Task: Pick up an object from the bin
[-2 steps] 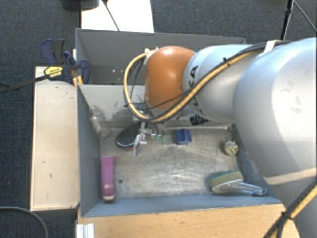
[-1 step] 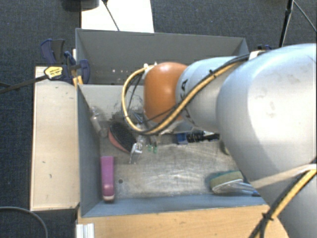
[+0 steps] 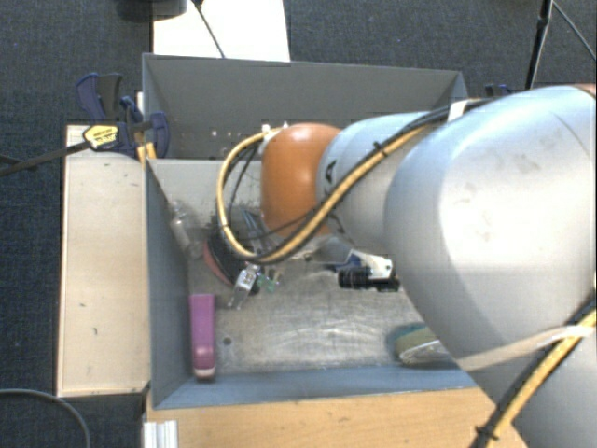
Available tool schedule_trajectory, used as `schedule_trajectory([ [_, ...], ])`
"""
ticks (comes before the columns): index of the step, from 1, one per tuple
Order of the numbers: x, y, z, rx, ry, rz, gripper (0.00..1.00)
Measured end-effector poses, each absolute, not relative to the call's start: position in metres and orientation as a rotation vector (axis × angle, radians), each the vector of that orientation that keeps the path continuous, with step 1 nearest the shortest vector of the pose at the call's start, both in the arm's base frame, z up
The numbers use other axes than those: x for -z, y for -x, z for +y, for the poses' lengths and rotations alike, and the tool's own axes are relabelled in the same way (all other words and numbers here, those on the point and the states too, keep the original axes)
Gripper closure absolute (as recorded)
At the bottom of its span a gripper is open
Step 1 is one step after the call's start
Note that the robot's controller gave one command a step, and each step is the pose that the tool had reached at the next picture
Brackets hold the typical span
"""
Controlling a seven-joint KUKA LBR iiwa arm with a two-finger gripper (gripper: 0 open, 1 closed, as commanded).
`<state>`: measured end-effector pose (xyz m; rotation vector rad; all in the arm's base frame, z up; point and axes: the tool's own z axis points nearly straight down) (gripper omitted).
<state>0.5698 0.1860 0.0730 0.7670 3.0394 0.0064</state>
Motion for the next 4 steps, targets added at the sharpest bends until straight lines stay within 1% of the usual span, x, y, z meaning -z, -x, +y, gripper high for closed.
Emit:
schedule_trajectory([
  [1,-0.074,-0.57,0.185,-0.006,-0.768,3.038,1.0],
  [2,-0.089,-0.571,0.185,-0.002,-0.768,3.044,1.0],
  [3,-0.154,-0.573,0.185,-0.006,-0.76,3.043,1.0],
  [4,-0.184,-0.573,0.185,-0.004,-0.751,3.047,1.0],
])
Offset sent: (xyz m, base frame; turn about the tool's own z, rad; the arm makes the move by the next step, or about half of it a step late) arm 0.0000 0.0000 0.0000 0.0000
